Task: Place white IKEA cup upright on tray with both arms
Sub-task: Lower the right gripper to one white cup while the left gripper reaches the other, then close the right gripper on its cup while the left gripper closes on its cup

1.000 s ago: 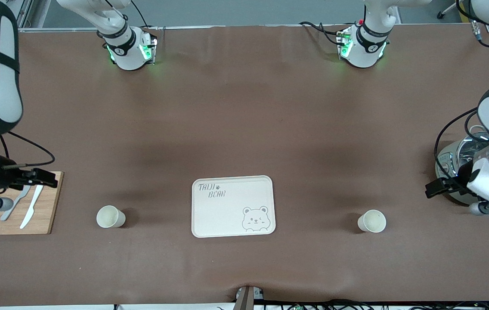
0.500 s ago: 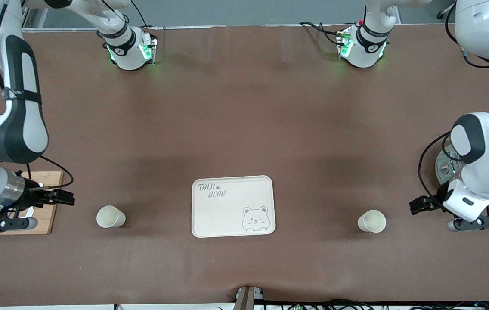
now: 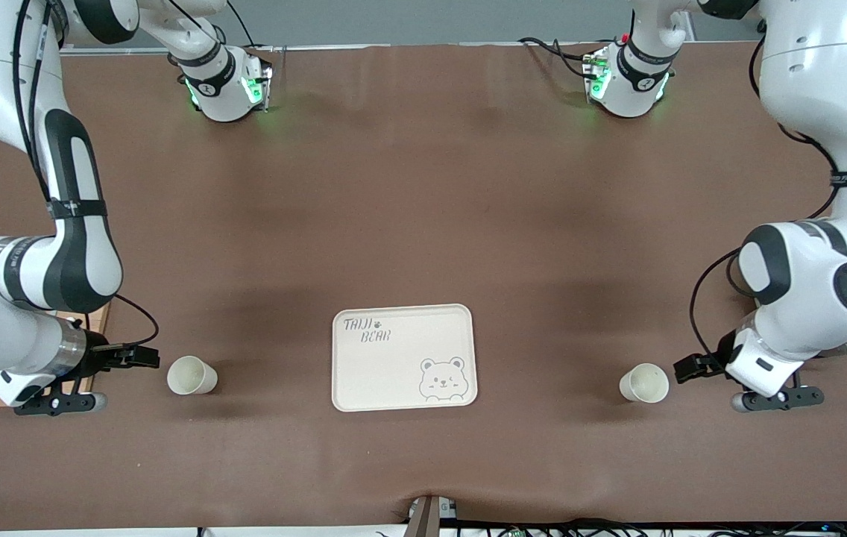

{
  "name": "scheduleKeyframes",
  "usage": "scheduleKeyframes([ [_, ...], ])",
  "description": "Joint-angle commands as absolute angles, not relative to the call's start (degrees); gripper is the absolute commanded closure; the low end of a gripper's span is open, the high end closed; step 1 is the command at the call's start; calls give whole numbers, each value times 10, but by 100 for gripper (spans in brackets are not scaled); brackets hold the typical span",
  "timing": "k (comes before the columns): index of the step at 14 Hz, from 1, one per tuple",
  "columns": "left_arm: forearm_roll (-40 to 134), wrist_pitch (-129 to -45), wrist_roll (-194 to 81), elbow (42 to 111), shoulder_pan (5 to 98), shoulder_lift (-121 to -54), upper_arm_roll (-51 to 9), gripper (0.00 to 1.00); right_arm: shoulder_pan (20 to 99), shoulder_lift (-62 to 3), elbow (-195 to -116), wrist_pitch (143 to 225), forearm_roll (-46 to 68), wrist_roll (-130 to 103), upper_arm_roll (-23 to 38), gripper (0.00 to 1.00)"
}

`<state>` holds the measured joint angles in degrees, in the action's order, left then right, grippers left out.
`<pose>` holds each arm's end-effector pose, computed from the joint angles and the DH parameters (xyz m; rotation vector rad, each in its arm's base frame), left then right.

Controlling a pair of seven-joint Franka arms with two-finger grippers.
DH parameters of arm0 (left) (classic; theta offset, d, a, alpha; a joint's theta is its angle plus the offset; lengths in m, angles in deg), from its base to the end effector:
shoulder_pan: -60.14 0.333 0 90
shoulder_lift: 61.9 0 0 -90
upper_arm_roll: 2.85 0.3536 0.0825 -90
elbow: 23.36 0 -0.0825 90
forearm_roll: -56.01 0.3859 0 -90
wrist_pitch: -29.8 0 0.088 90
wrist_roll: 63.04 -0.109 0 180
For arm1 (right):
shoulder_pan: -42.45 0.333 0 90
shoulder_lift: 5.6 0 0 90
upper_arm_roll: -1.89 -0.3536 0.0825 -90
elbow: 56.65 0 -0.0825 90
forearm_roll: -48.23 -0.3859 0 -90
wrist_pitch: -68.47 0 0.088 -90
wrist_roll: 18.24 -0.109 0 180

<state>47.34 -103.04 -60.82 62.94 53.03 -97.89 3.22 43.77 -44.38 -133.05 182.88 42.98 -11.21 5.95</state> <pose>0.7507 -0.0325 0.3452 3.0599 0.1334 0.2868 0.7566 -0.0175 0.3582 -3.1009 -0.0804 0.0129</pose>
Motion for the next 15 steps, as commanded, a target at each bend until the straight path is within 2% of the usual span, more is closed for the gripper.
scheduleKeyframes([
  [1, 460, -1062, -609, 621, 528, -1003, 30, 0, 447, -456, -1327, 1847, 427, -120, 59, 0],
  [10, 462, -1092, -610, 624, 521, -1060, 23, 0, 448, -501, -1327, 1883, 426, -114, 58, 0],
  [12, 460, -1095, -610, 624, 521, -1064, 23, 0, 444, -519, -1327, 1925, 426, -114, 58, 0],
  [13, 459, -1095, -609, 624, 521, -1063, 23, 6, 445, -524, -1328, 1936, 427, -113, 58, 0],
  [15, 459, -1095, -610, 624, 524, -1063, 22, 41, 446, -531, -1327, 1938, 426, -114, 58, 0],
])
